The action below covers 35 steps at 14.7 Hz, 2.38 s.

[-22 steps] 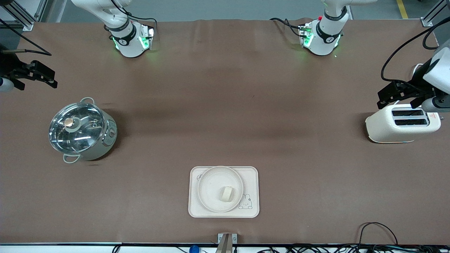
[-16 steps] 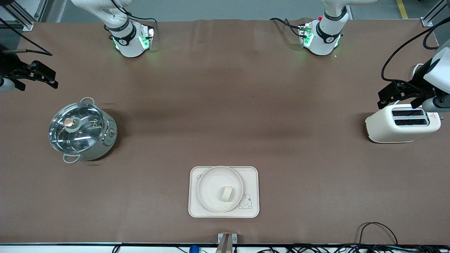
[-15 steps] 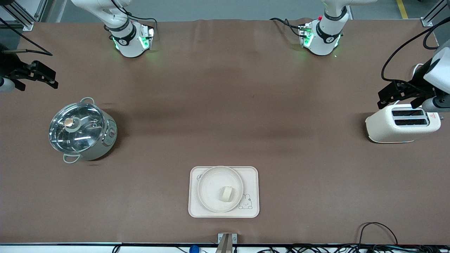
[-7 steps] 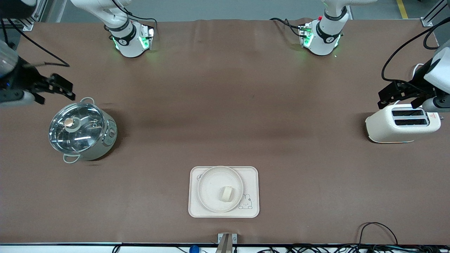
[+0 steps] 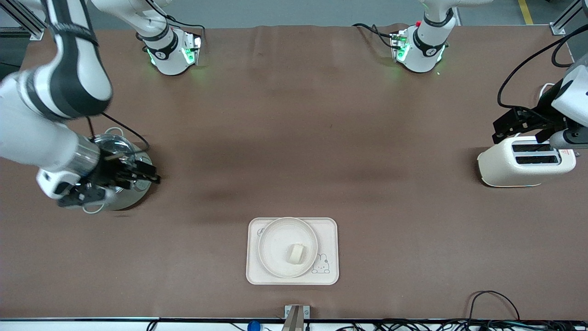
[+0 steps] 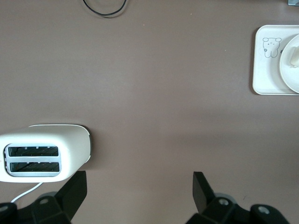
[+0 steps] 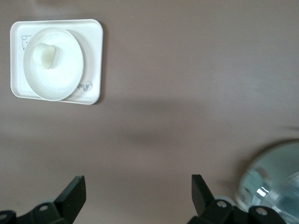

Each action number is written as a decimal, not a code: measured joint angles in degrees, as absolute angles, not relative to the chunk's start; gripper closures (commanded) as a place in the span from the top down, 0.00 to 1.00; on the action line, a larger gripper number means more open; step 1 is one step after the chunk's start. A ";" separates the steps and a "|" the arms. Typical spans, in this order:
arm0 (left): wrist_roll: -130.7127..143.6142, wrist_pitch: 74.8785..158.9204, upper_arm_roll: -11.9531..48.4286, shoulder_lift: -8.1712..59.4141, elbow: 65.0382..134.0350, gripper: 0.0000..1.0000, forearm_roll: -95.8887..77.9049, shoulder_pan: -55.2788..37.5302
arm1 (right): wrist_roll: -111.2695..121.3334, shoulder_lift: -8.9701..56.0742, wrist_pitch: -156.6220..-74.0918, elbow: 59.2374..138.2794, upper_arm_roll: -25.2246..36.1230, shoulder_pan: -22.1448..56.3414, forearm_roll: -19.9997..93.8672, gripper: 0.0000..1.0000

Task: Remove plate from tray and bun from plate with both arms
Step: 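Move the right gripper over the pot to the white plate's rim, then lower the right gripper and grasp the plate rim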

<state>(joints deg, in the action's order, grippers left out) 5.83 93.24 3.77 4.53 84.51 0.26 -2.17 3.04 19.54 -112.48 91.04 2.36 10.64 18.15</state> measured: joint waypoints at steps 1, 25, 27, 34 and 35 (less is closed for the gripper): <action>5.83 93.23 3.76 4.63 84.53 1.00 0.26 -2.17 | 1.41 22.45 -113.58 89.34 2.32 12.28 18.85 0.99; 5.70 93.21 3.67 4.73 84.69 1.00 0.26 -1.99 | -14.75 64.60 -142.67 58.46 -0.38 25.69 23.57 0.23; 5.70 93.21 3.66 4.73 84.69 1.00 0.26 -1.99 | -12.64 65.65 -143.86 57.85 -0.12 25.65 23.57 0.01; 5.69 93.21 3.66 4.73 84.69 1.00 0.26 -1.99 | -11.96 66.14 -144.93 56.19 -0.08 24.39 23.69 0.00; 5.69 93.21 3.66 4.73 84.69 1.00 0.26 -1.99 | -11.87 65.90 -144.34 55.94 -0.08 24.22 23.69 0.00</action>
